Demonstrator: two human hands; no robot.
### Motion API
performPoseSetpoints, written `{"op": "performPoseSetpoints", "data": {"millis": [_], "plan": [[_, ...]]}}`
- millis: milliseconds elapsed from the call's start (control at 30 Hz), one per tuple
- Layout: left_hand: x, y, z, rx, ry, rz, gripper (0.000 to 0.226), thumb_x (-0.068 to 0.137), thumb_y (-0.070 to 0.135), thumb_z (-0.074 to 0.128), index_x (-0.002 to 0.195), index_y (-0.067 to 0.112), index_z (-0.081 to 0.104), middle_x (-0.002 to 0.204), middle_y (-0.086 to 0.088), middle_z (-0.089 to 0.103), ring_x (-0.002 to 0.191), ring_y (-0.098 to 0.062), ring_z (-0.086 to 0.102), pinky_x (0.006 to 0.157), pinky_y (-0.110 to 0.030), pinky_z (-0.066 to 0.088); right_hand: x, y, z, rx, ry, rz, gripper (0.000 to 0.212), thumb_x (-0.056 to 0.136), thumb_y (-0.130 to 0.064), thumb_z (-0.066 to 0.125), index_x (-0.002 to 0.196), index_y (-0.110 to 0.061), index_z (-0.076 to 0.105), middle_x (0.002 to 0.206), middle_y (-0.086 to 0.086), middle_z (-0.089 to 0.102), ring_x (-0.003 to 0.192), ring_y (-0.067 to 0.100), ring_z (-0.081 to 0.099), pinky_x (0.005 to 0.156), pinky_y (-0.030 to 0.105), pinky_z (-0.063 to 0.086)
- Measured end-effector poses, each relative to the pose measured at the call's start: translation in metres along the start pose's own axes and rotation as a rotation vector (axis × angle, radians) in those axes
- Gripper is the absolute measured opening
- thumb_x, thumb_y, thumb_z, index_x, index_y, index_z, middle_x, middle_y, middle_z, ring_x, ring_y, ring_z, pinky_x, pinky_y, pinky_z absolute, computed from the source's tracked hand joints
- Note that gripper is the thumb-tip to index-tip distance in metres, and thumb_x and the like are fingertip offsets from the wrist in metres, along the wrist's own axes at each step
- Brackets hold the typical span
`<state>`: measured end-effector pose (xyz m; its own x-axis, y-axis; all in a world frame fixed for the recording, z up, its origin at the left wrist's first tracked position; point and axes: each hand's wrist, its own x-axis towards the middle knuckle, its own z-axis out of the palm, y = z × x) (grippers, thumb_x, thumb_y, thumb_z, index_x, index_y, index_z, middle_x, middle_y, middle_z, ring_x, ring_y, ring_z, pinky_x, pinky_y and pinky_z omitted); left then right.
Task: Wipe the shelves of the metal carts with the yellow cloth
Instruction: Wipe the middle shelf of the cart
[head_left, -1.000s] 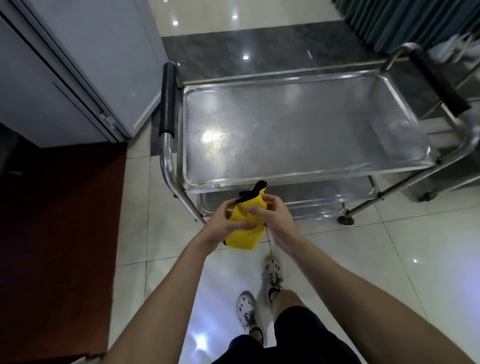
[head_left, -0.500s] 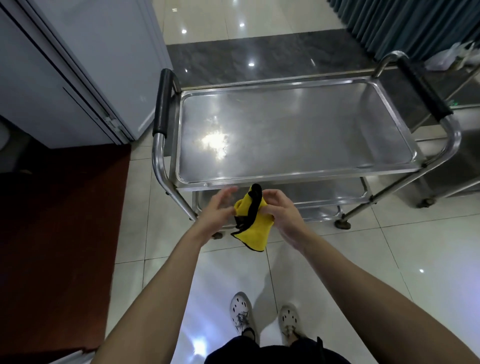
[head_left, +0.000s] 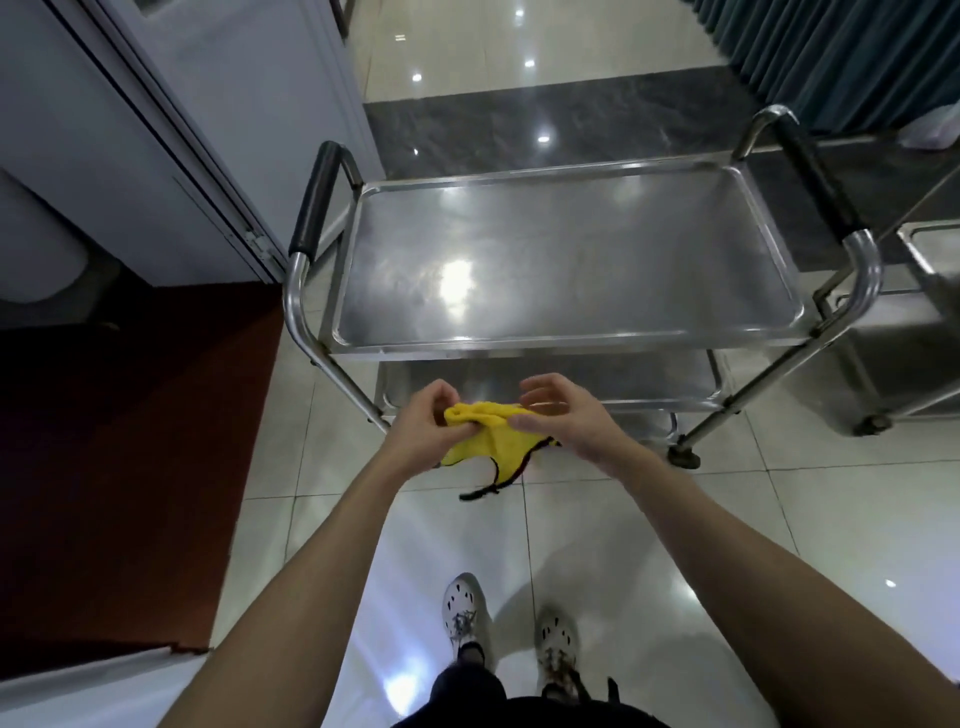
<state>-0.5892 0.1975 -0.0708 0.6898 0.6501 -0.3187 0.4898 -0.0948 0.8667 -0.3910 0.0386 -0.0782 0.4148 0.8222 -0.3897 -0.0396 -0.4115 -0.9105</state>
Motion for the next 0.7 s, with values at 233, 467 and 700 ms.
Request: {"op": "performPoseSetpoints", "data": {"millis": [233,467,700], "plan": [[-0.026,-0.020,-0.010,0.028,0.127,-0.053,0.046,0.076,0.010,0.097,0.110,0.021,0.069,0.099,-0.005,0.078,0.084,-0.016,0.071,0.080,-0.042,0.062,-0.008,0.010,0.030,-0.576,-0.202,-0.098,0.088,0.064,-0.082,0.082,0.137,-0.036,0.062,0.121,-0.018,0.069,0.113,0.004,0.065,0.094,0.031,0.054],[-0.038,-0.045,-0.044,0.089,0.060,-0.118,0.028,0.079,0.020,0.099,0.099,0.017,0.080,0.095,-0.015,0.078,0.088,-0.028,0.074,0.085,-0.054,0.062,-0.001,0.015,0.071,-0.718,-0.049,-0.217,0.013,0.100,-0.024,0.061,0.099,-0.021,0.073,0.098,-0.003,0.070,0.095,0.024,0.068,0.081,0.040,0.056],[-0.046,-0.066,-0.063,0.052,0.100,-0.151,0.033,0.080,0.026,0.097,0.090,0.009,0.070,0.084,-0.015,0.070,0.076,-0.021,0.065,0.068,-0.041,0.054,-0.007,-0.012,0.122,-0.051,0.032,0.293,0.039,0.102,-0.039,0.070,0.102,0.000,0.078,0.085,0.013,0.080,0.076,0.028,0.077,0.068,0.035,0.060]]}}
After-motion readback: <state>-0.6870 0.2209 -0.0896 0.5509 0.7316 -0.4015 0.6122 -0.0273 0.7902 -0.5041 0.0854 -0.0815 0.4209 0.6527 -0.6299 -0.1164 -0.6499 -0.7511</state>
